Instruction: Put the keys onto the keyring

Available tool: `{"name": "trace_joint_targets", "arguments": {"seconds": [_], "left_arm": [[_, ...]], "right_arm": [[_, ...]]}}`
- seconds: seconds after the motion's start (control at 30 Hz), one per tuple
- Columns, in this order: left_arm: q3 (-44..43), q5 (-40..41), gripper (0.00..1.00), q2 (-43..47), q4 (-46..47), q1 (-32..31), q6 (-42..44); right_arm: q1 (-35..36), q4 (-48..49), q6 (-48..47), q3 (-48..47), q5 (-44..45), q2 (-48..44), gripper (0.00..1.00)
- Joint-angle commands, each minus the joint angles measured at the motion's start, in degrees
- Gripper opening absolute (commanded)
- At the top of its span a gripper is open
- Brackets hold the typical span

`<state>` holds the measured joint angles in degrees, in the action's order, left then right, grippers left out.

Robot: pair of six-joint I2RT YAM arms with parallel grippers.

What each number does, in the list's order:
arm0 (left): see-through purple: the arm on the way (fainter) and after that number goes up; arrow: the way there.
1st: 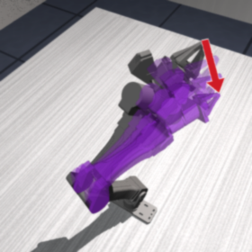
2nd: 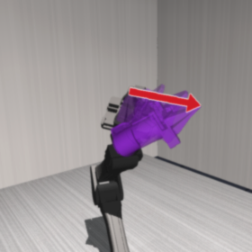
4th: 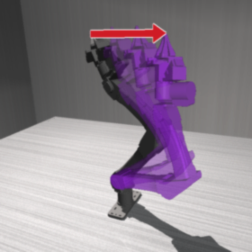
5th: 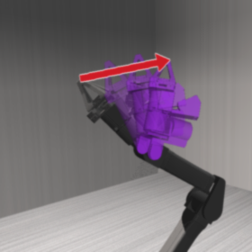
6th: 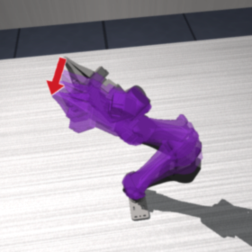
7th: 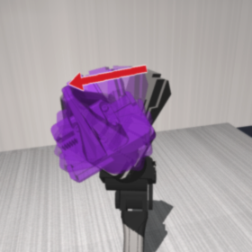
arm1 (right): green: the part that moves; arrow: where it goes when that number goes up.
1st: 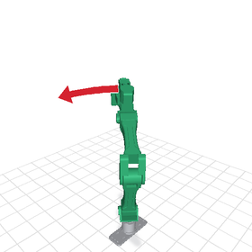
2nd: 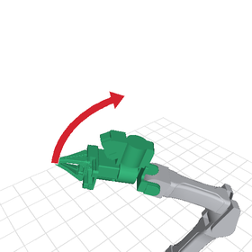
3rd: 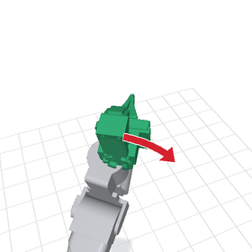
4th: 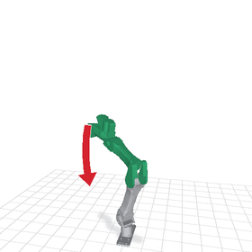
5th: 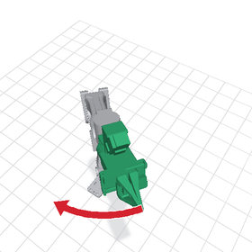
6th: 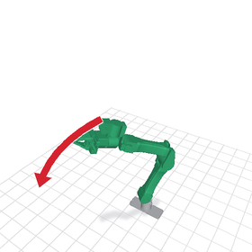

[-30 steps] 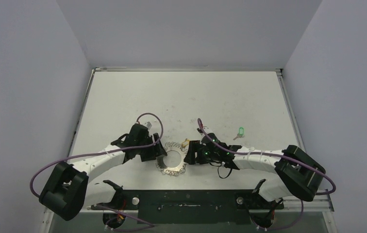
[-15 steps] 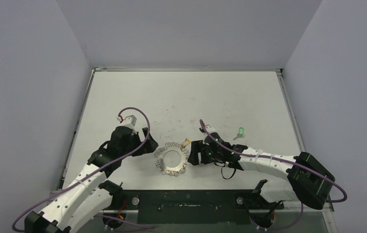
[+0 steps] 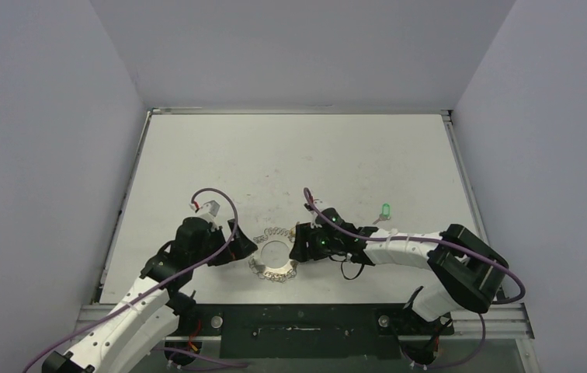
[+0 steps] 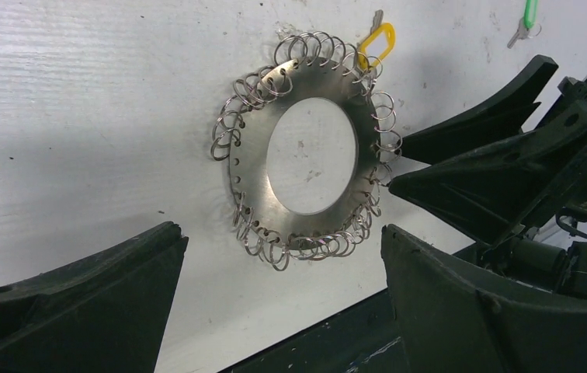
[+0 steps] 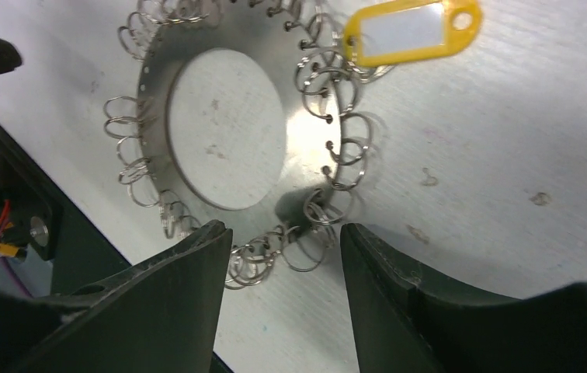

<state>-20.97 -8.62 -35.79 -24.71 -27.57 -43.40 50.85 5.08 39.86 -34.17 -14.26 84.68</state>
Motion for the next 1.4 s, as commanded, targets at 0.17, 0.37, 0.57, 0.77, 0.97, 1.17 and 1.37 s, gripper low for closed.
{"name": "trace_joint_targets", "arguments": {"seconds": [0.17, 0.37, 0.57, 0.77, 0.97, 1.17, 1.37], "left_arm": [[0.6, -2.53, 0.97, -0.76, 4.88, 0.41, -0.99], [1.45, -2.74, 0.97, -3.09, 6.17, 0.5, -1.69], [1.85, -1.74, 0.94, -5.29, 5.79, 0.5, -2.49], [2.25, -1.74, 0.91, -8.58, 6.22, 0.59, -3.22], [2.64, -2.13, 0.89, -10.91, 7.7, 0.75, -3.27], [3.08, -2.52, 0.89, -11.02, 8.36, 0.94, -3.05], [3.81, -2.22, 0.89, -9.66, 7.81, 1.25, -2.88]], "right_arm": [[4.73, 5.83, -0.75, -4.92, -7.51, -1.76, 0.3], [4.69, 5.07, -1.05, -3.3, -4.36, -5.41, 0.41], [1.57, -3.81, -1.05, -3.71, 4.47, -6.11, 0.59], [1.12, -6.01, -1.03, -4.37, 6.92, -3.35, 0.63], [1.12, -2.15, -0.75, -5.79, 4.5, 2.38, 0.59], [1.48, 3.48, -0.86, -10.26, 0.29, 6.39, 0.56], [2.83, 4.3, -4.45, -13.46, 1.94, 2.62, 0.58]]}}
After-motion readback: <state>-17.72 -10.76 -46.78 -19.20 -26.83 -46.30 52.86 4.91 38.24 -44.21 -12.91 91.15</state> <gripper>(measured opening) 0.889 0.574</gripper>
